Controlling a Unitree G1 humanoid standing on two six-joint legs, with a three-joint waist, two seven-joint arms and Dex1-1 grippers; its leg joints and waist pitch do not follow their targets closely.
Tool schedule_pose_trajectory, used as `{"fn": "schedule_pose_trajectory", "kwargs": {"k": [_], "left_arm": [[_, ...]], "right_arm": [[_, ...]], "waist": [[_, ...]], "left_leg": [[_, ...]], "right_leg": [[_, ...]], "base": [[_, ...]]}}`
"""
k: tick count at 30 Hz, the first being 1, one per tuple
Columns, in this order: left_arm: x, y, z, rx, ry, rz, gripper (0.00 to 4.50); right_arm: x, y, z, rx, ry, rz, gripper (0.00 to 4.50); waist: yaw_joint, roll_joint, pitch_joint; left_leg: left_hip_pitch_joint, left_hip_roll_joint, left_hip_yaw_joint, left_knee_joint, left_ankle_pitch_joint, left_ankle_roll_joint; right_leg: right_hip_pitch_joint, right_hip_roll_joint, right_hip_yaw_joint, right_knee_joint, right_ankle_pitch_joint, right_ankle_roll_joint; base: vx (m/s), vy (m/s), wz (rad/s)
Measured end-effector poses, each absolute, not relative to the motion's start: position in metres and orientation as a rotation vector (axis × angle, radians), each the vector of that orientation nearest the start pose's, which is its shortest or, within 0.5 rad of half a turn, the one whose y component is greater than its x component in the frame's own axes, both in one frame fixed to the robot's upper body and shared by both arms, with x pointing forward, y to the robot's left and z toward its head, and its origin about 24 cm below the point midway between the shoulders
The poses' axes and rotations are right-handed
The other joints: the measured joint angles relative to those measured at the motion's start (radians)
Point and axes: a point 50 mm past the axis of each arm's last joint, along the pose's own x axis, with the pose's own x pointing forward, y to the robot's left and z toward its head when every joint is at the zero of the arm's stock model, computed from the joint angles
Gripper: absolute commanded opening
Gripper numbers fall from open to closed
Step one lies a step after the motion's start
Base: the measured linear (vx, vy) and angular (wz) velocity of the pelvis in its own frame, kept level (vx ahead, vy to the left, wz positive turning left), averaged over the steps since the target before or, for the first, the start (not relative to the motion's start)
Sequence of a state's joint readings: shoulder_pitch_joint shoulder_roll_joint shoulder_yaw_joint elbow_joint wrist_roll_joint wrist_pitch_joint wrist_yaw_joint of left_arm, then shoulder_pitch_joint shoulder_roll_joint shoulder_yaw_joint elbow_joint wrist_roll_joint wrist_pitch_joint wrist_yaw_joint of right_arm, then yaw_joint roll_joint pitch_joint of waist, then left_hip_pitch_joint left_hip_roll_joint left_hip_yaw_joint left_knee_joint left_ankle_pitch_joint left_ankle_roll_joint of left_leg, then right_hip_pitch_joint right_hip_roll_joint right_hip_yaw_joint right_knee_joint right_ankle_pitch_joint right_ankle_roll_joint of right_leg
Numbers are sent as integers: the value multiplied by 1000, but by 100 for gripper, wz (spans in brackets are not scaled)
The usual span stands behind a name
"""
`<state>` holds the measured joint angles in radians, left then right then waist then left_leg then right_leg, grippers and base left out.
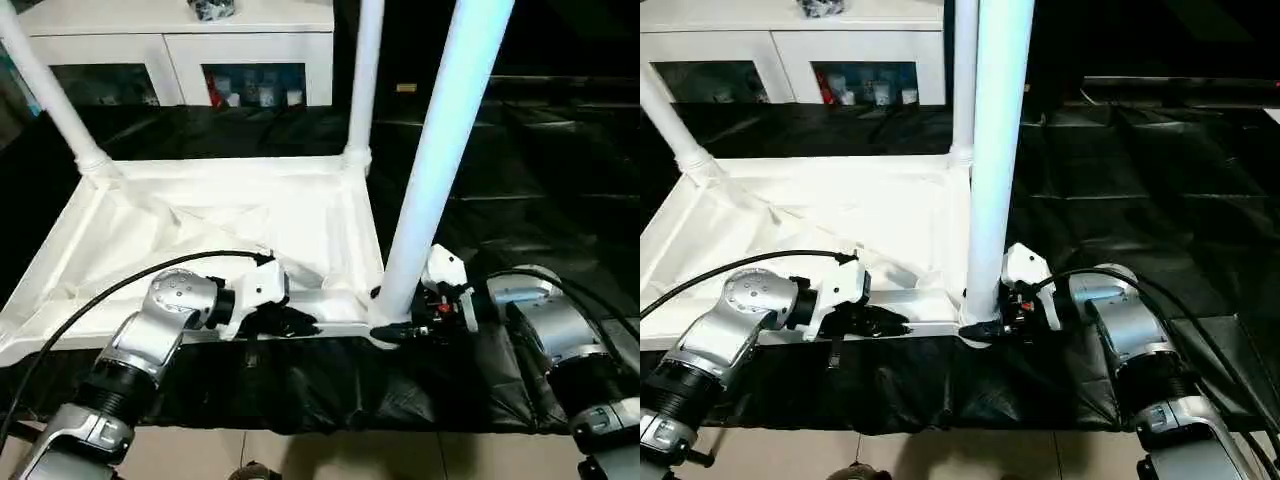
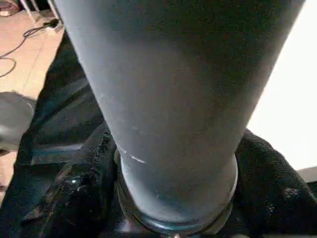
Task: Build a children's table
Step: Rotate leg to tighten
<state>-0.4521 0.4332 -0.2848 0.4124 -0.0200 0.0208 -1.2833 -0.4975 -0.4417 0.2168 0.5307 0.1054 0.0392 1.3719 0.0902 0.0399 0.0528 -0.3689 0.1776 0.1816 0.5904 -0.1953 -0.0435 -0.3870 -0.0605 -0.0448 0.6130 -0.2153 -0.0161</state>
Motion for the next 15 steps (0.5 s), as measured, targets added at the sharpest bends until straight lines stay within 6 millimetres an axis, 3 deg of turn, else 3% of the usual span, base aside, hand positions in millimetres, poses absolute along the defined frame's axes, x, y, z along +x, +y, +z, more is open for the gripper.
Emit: {"fn": "schedule_pose_trajectory", "kwargs": {"k": [6,9,15], "left_arm": [[290,143,49,438,364,-1435,0],[292,143,47,443,356,-1392,0],[305,120,43,421,348,-1168,0]], "right_arm": [[295,-156,49,-268,370,1427,278],[296,-154,44,-238,341,1332,277],[311,-140,28,-90,263,849,276]], "waist": [[1,-1,-1],[-3,-3,-2],[-20,-5,-3]], "left_leg": [[1,0,0,0,0,0],[3,1,0,2,0,-1],[10,-1,0,1,-2,-8]], "right_leg": [[0,0,0,1,0,0],[1,0,0,4,0,0],[5,-1,1,1,5,-5]], "base": [[0,0,0],[0,0,0],[0,0,0]]}}
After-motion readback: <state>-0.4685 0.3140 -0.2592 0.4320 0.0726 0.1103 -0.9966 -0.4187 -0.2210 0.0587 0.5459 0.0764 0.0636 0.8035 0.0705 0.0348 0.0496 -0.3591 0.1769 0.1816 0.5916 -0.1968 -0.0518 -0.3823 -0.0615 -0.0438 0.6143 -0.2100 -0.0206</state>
